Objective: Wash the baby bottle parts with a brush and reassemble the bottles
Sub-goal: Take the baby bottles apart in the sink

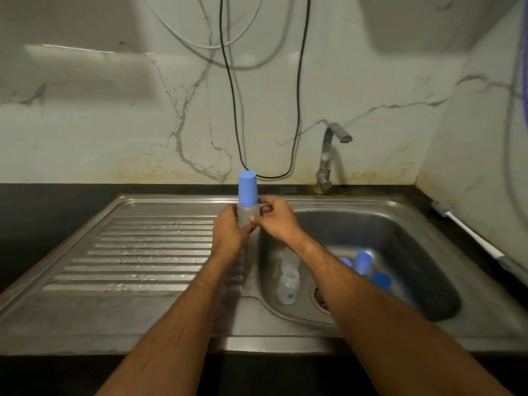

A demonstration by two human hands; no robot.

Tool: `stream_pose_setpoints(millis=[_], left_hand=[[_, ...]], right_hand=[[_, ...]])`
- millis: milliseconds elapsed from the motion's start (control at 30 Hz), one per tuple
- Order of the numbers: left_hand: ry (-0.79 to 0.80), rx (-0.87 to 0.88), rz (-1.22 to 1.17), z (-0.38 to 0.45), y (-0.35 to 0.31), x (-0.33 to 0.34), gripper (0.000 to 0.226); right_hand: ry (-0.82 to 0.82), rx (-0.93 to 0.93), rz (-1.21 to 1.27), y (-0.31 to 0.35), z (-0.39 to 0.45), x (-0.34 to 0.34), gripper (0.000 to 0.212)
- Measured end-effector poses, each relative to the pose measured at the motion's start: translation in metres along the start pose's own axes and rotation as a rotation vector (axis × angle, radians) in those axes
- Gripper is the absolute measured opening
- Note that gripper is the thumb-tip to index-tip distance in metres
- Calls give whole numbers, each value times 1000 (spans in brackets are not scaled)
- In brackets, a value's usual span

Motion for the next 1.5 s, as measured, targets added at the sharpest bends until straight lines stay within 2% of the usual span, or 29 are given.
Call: stream_pose_setpoints(millis=[200,400,633,767,933,1067,1200,1267,1400,1500], left_hand=[[100,-30,-57,-15,-29,69,46],[176,5,-50,-28,-45,116,54],[267,-20,-41,-35,-36,153,54],[300,-3,34,-34,-28,161,56],[376,55,223,-37,-25,171,66],[419,88,299,-42,-29,178,68],[453,113,343,-44,-31,181,66],[466,114,309,-44,-31,181,67],[511,133,206,-47,-31,186,65],[557,132,211,-44,-30,188,61]], right_hand=[[-72,45,-18,-41,-21,-72,50],[-96,65,-46,-75,-37,-114,47],[-77,27,-116,-99,-49,-134,50],[-5,13,-131,-101,-47,-137,40],[-167,-68,-179,-83,-49,-152,39],[-249,16,-434,-83,-50,-159,61],[-206,81,-598,-82,-53,-167,57],[-215,43,-598,-80,-53,-168,54],[-154,-69,-569,-75,-52,-162,31],[-114,-125,-569,-72,-53,-162,26]])
Point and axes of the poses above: each hand's wrist, its own z-axis towards the middle knuckle, its own x-axis out of the palm, y = z × x, the point moved 6 cm from there along z, towards the middle knuckle, and after that the axes turned 8 degrees about -z, right-handed, at the moved point
